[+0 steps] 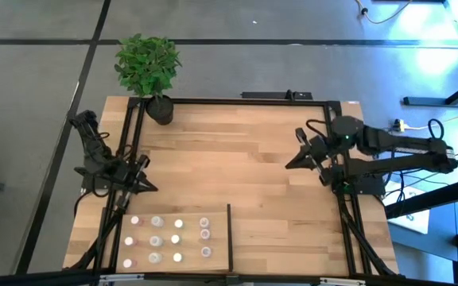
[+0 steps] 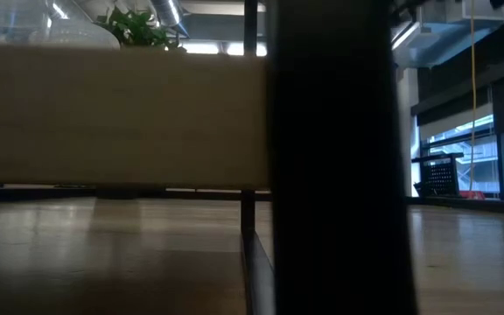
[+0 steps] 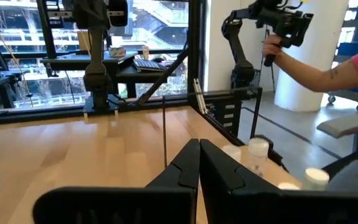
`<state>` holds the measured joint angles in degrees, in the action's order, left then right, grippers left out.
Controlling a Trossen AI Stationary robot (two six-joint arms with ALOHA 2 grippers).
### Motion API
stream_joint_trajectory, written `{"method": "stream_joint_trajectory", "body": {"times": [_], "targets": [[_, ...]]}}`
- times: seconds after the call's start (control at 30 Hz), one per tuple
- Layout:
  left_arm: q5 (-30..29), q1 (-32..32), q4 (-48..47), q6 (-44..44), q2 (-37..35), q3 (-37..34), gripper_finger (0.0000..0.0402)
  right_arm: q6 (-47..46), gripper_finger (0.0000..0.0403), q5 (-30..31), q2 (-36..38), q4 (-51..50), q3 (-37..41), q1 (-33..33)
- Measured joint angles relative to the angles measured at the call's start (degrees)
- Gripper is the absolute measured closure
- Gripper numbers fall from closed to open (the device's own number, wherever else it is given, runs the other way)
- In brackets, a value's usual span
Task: Pick and place medicine bottles onto shelf by color
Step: Return to Home Position
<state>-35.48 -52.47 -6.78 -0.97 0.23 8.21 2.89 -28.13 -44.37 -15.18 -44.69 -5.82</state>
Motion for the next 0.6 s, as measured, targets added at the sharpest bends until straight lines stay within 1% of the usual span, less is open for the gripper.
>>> {"method": "stream_joint_trajectory", "body": {"times": [0.13,0.37,0.6], "targets": [[-0.11,0.0,1.44,-0.02,0.0,-2.14,0.0401,-1.51,0.0397,0.01,4.01,6.19,7.4,0.0],[-0.1,0.04,10.85,2.64,0.05,-7.73,0.0401,-3.26,0.0397,-0.01,9.2,17.32,17.58,0.0],[-0.07,0.04,11.03,4.5,0.02,-7.76,0.0401,-1.9,0.0397,0.0,11.31,28.56,26.75,0.0]]}}
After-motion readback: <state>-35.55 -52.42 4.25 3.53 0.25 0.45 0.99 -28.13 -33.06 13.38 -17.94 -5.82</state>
